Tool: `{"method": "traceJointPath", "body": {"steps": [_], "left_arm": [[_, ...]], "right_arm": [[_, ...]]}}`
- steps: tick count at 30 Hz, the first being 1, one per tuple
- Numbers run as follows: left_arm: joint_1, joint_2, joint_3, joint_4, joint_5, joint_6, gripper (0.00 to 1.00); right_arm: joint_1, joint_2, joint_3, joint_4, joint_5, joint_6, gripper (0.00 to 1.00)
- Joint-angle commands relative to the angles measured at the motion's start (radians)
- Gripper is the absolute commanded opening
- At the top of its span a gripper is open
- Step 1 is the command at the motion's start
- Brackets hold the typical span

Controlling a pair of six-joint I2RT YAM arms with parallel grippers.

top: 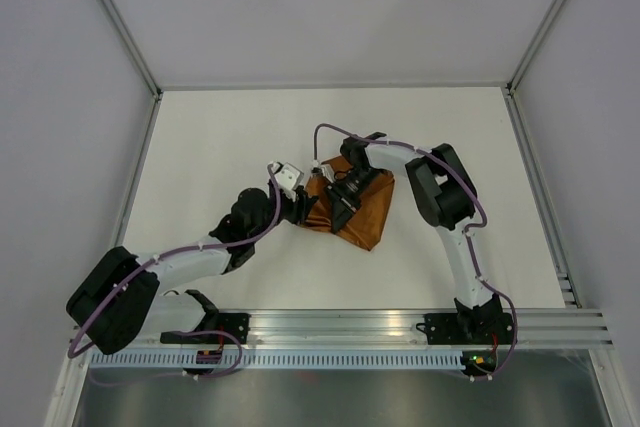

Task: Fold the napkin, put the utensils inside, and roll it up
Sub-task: Roll the napkin with the utensil

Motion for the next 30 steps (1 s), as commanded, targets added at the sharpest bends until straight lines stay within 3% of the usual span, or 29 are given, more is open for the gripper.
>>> {"method": "traceJointPath", "body": {"steps": [1, 6, 10, 15, 18, 30], "left_arm": [[-0.023, -0.018, 0.035, 0.011, 0.075, 0.245, 0.55], [-0.084, 0.031, 0.119, -0.076, 0.118, 0.449, 0.55], [-0.118, 0.065, 0.168, -0.162, 0.151, 0.512, 0.55], [-0.193, 0.126, 0.195, -0.251, 0.085, 0.598, 0.54], [-0.215, 0.152, 0.199, -0.263, 0.056, 0.609, 0.52], [-0.175, 0.042, 0.086, -0.033, 0.032, 0.471, 0.50]], "right_arm": [[-0.005, 0.087, -0.007, -0.105, 0.130, -0.152, 0.04], [-0.016, 0.118, 0.019, -0.143, 0.142, -0.174, 0.03], [-0.022, 0.128, 0.030, -0.163, 0.147, -0.187, 0.03], [-0.035, 0.134, 0.030, -0.157, 0.153, -0.180, 0.03], [-0.041, 0.130, 0.018, -0.149, 0.167, -0.178, 0.03], [-0.048, 0.078, -0.007, -0.082, 0.187, -0.125, 0.03]]}}
